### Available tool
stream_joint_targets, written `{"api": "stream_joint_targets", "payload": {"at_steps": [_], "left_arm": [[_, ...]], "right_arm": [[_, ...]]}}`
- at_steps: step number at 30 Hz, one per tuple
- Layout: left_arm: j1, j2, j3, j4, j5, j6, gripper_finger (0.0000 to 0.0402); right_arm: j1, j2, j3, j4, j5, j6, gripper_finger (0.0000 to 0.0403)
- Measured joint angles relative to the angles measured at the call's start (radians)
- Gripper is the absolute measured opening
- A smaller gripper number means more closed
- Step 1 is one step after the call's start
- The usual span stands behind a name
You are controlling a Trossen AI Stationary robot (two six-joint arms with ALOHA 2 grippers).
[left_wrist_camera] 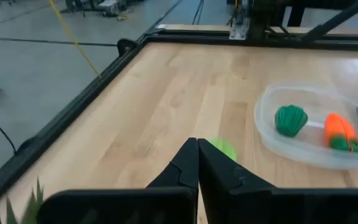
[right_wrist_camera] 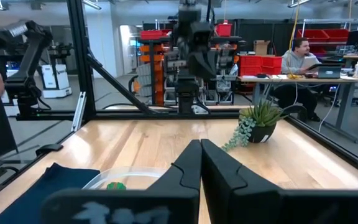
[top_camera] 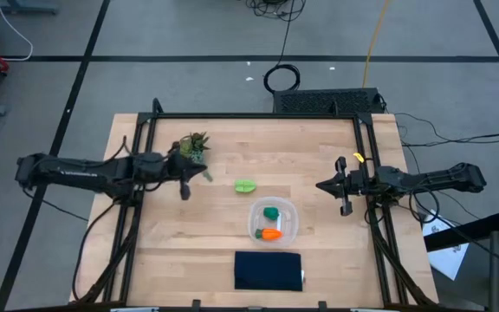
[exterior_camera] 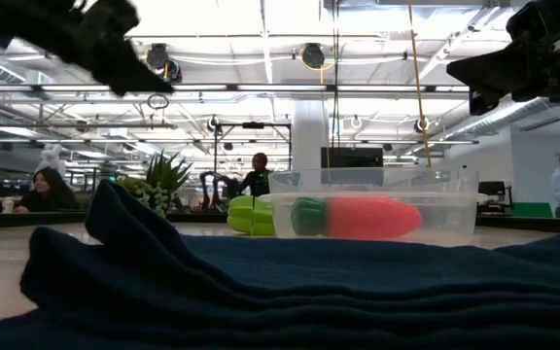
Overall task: Pick and placing Produce into tupperware
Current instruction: Put the green star fruit into the transparent bin
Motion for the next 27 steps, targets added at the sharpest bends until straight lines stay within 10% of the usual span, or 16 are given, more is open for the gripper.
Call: {"api": "stream_joint_targets", "payload": {"at_steps": [27], "left_arm": [[0.067, 0.784, 0.923, -0.775, 0.216, 0.055, 0.0002]], "right_arm": [[0.0, 0.0, -0.001, -0.003, 0.001, -0.019, 0.0]]}}
